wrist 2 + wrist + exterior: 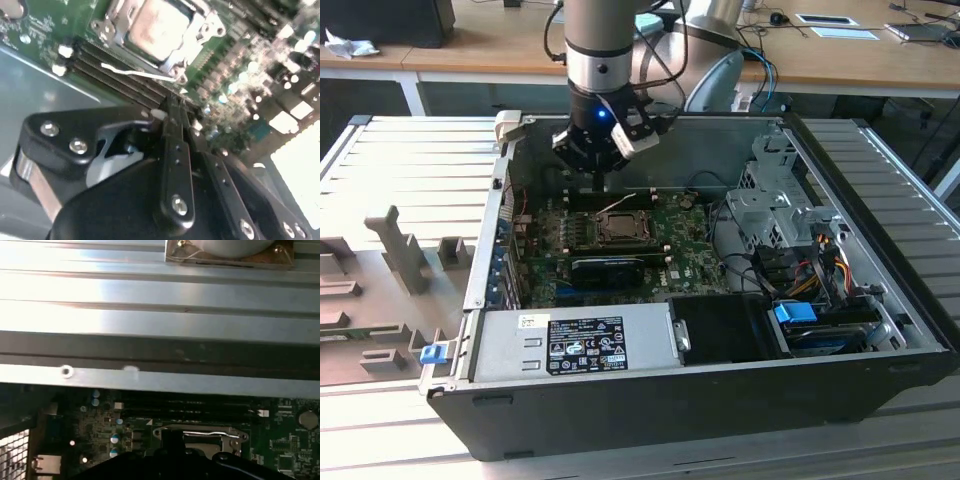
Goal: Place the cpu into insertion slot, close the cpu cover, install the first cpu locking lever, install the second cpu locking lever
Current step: 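Install the first cpu locking lever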
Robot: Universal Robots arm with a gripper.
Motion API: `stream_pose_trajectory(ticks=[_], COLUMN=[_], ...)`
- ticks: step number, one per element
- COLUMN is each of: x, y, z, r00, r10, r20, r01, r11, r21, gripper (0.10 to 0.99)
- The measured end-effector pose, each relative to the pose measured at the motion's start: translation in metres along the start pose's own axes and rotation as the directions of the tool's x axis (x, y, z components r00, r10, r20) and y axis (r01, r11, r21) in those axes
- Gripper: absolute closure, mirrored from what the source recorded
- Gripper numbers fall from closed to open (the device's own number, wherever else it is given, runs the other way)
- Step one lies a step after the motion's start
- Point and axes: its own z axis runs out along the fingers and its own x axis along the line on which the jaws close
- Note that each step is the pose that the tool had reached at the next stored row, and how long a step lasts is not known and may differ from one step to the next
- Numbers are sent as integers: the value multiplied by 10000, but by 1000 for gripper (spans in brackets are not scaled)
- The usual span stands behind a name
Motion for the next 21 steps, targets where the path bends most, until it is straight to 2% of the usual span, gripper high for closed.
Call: stream_pose_trajectory(ticks=[2, 5, 8, 12, 16, 18, 21], x=[-37, -61, -81, -95, -160, -209, -236], y=[-4, -36, -38, -39, -25, -26, -26], z=[11, 49, 124, 165, 185, 202, 221], r00=[10000, 10000, 10000, 9981, 9982, 9986, 9994], r10=[-1, -2, -57, -617, -604, -537, -335], r20=[3, 12, 5, -42, -37, -24, -4], r01=[1, 2, 57, 616, 603, 536, 335], r11=[10000, 9998, 9998, 9979, 9979, 9981, 9989], r21=[-49, -218, -214, -201, -228, -295, -340], gripper=[980, 980, 980, 980, 980, 980, 980])
